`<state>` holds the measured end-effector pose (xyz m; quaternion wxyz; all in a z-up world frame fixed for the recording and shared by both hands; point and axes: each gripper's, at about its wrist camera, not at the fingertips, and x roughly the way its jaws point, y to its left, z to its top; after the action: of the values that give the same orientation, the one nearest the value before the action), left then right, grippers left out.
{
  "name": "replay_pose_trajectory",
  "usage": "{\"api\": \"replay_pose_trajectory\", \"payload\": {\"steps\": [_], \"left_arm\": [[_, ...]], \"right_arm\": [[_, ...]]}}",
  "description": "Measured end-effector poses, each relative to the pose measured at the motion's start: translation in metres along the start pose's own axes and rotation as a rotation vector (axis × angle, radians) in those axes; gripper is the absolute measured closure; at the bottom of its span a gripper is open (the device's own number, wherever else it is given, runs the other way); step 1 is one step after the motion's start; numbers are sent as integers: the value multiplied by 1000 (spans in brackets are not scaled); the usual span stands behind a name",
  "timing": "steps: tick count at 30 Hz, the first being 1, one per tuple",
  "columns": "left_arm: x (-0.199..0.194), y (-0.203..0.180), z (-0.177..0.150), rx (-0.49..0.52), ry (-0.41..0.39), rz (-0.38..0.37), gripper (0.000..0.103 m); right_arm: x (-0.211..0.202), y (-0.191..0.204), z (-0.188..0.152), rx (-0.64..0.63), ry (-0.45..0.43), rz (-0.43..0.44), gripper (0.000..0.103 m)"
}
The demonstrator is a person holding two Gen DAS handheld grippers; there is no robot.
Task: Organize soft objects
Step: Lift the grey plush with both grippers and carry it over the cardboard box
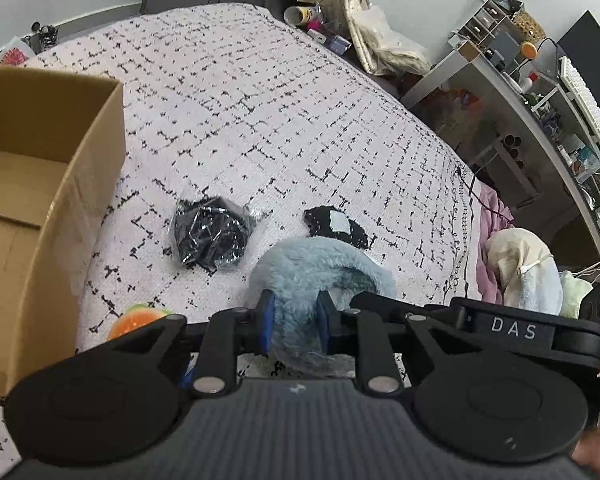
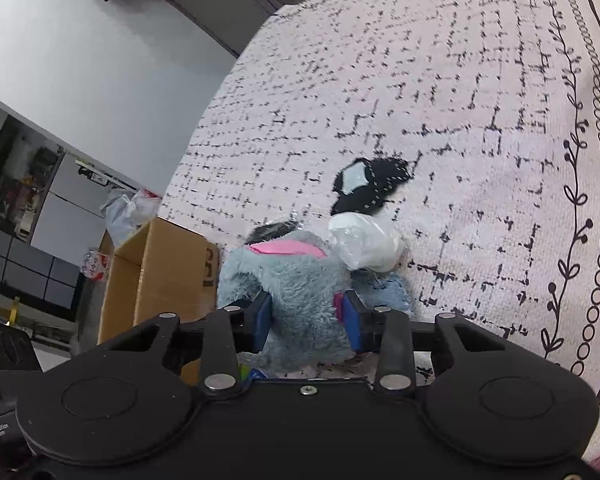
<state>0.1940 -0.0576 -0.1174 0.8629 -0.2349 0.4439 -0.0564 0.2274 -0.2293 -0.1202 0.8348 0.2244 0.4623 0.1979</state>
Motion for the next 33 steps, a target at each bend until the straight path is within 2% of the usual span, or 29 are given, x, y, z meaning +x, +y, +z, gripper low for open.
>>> {"api": "replay_pose_trajectory", "payload": {"steps": [11, 20, 33], "left_arm": [[-38, -7, 12, 36, -57, 5, 83], [-70, -6, 17, 60, -109, 8, 83], [-113, 17, 26, 52, -178, 31, 84]], "right_arm": [[-21, 26, 0, -76, -73, 73, 68], [-36, 53, -9, -125, -133, 100, 68], [-35, 103, -31, -209, -229, 129, 68]]}}
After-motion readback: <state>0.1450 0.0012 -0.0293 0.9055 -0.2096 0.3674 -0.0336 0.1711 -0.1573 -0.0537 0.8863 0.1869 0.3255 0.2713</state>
